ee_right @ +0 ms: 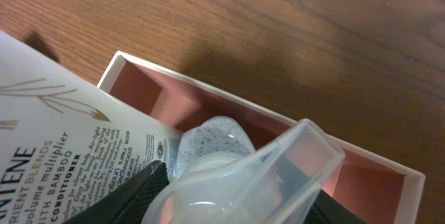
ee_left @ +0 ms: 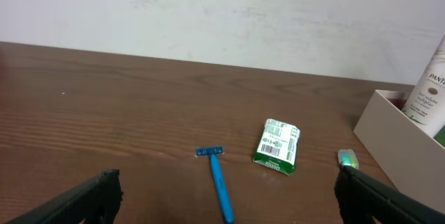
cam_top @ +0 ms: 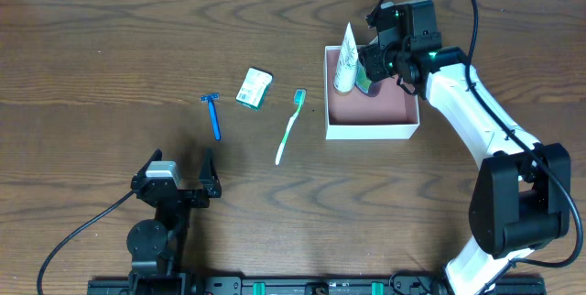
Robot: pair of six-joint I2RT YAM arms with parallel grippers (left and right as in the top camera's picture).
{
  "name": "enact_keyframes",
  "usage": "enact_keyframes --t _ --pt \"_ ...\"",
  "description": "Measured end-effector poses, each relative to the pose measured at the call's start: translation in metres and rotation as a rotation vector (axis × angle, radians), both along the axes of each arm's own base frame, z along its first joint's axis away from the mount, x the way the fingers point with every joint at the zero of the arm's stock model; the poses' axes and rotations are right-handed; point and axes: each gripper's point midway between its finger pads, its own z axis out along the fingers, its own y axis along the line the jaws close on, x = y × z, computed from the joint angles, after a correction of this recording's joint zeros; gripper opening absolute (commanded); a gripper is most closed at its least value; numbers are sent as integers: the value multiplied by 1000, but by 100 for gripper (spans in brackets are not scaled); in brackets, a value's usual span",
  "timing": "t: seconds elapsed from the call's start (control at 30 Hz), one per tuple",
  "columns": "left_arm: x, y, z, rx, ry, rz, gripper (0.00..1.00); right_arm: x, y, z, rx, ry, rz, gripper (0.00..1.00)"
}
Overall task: Pack container
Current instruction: 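Lower the soap bottle into the box beside the Pantene tube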
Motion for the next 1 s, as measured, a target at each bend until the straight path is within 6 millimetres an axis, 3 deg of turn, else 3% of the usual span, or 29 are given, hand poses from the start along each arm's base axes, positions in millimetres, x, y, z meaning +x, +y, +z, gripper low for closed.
enact_keyframes --t 1.0 --pt "0 0 0 0 1 0 98 0 -3 -1 171 97 -266 50"
